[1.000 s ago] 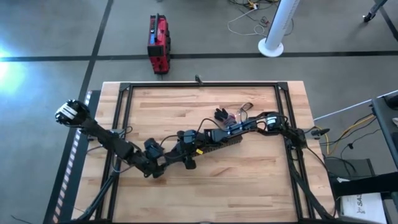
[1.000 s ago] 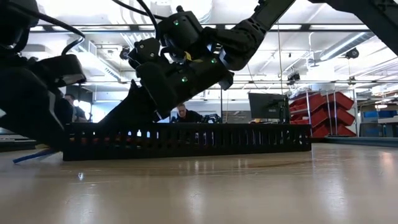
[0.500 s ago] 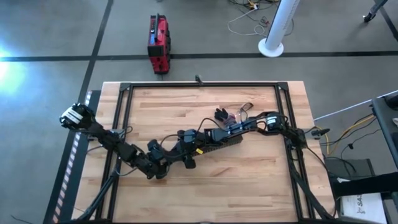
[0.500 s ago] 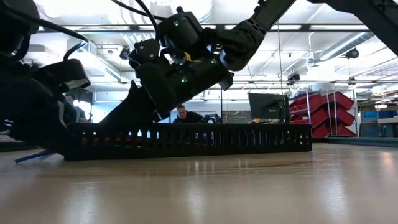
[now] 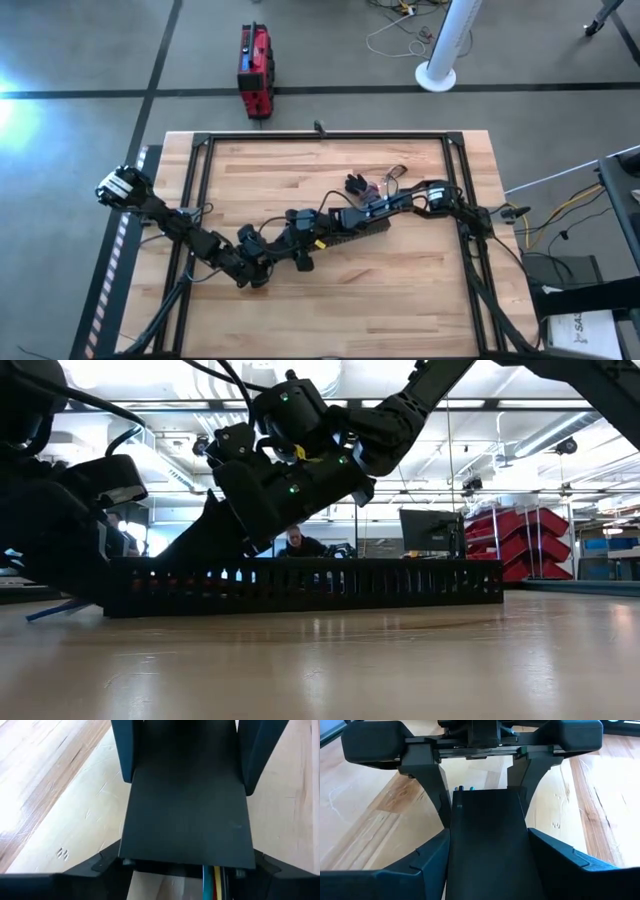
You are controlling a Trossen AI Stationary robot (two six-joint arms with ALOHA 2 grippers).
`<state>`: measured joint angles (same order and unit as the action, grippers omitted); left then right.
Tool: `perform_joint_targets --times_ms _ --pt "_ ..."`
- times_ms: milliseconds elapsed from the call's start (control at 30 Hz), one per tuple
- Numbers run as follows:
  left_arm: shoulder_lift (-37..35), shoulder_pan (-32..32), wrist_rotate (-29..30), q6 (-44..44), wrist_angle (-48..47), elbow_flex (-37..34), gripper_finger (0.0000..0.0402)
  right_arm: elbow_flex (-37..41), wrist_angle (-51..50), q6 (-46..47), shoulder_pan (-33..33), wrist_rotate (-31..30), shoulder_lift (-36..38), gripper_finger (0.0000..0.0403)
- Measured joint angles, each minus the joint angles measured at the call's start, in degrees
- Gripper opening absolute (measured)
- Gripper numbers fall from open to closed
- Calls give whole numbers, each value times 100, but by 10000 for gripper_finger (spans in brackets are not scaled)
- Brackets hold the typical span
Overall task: Ziptie cables
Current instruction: Close the black cable duct
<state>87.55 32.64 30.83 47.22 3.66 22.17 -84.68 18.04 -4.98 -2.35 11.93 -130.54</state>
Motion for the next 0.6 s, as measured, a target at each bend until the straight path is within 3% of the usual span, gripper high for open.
perform_joint_targets --times_ms 333,600 --pt "0 4 7 11 -7 -9 214 2 70 -1 -28 -11 0 223" --pt "2 4 -9 0 -38 31 236 6 142 0 -48 -23 -4 228"
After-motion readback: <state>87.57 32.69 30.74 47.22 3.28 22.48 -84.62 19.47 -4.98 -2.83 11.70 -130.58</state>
